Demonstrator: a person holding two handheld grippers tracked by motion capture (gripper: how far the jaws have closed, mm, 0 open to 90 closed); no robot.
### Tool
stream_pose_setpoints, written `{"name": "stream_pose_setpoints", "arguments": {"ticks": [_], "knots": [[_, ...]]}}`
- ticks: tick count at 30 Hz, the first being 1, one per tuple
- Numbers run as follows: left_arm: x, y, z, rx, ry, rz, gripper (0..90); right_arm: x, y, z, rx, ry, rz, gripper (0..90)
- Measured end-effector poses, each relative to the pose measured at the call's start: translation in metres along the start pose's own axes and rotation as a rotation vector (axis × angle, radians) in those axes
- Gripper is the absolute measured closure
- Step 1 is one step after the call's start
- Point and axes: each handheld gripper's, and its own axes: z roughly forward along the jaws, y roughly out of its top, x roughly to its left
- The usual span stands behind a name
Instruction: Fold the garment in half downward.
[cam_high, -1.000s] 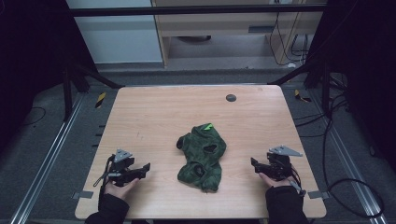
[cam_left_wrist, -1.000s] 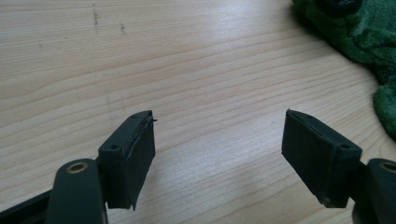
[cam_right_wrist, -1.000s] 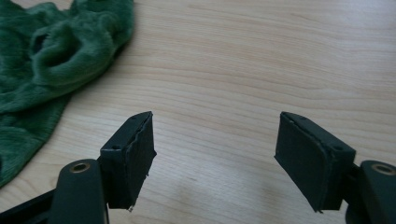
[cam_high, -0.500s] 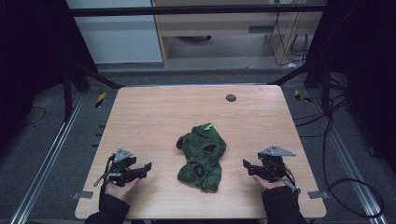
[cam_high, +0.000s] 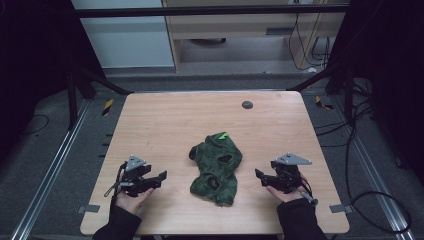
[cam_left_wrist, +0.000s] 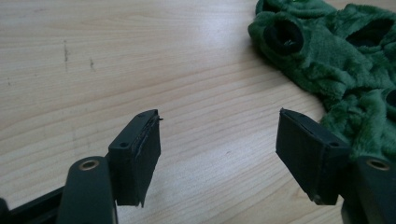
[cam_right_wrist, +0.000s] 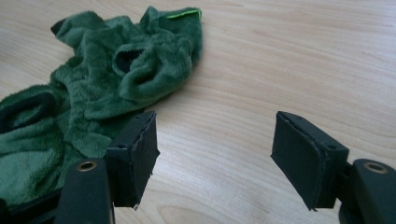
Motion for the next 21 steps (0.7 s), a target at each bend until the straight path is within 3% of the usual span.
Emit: {"name": "stream_pose_setpoints", "arguments": {"ticks": [21], "knots": [[-0.018, 0.04, 0.01, -0.033, -0.039, 0.061, 32.9, 0.005, 0.028, 0.003, -0.034, 0.032, -0.007, 36.0]]}}
